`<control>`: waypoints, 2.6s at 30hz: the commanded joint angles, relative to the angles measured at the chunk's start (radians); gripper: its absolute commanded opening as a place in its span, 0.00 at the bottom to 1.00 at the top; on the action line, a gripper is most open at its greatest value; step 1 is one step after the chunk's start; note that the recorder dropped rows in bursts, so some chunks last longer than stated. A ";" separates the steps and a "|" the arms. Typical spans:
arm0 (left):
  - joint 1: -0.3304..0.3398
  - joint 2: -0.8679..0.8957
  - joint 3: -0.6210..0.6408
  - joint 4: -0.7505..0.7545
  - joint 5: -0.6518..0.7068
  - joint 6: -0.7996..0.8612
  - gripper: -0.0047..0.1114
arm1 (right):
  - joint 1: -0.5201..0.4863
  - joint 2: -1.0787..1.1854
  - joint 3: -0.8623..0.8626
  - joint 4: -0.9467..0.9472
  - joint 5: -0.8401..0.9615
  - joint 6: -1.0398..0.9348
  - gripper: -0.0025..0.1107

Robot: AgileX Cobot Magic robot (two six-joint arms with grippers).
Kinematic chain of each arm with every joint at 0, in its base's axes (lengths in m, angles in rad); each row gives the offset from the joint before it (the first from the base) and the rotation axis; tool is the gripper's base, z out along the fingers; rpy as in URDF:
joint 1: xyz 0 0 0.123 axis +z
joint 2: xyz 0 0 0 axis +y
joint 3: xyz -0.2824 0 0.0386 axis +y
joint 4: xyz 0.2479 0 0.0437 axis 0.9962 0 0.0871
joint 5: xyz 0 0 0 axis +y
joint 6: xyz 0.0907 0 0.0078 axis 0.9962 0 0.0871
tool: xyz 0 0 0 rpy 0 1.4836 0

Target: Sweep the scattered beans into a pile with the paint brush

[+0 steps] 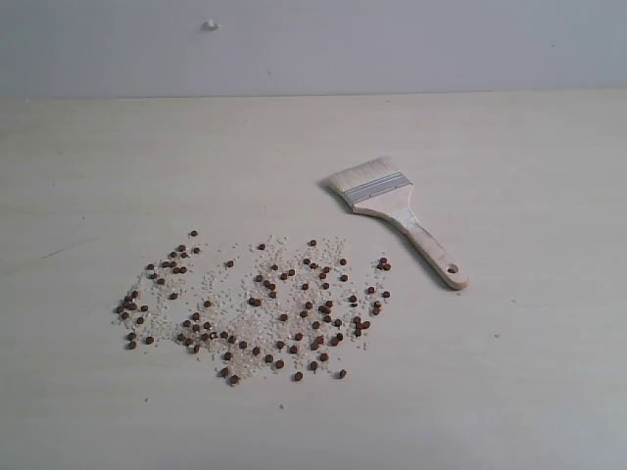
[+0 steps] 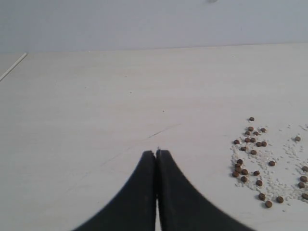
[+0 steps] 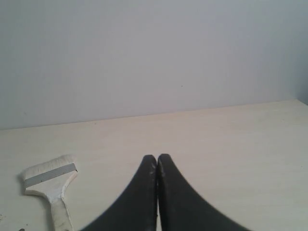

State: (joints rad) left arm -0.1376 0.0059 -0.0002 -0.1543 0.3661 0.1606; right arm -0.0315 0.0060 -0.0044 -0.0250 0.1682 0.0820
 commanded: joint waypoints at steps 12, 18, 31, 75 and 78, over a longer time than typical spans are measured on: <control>-0.002 -0.006 0.000 0.005 -0.010 -0.006 0.04 | -0.004 -0.006 0.004 0.068 -0.147 0.027 0.02; -0.002 -0.006 0.000 0.005 -0.010 -0.006 0.04 | -0.004 -0.006 0.004 0.206 -0.476 0.129 0.02; -0.002 -0.006 0.000 0.005 -0.010 -0.006 0.04 | -0.004 0.125 -0.196 -0.056 -0.772 0.472 0.02; -0.002 -0.006 0.000 0.005 -0.010 -0.006 0.04 | 0.357 1.579 -0.980 -1.719 -0.248 1.219 0.02; -0.002 -0.006 0.000 0.005 -0.010 -0.006 0.04 | 0.357 1.579 -0.980 -1.719 -0.120 0.845 0.02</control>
State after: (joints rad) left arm -0.1376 0.0059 -0.0002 -0.1543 0.3661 0.1606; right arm 0.3242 1.5841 -0.9772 -1.7436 -0.0527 1.1953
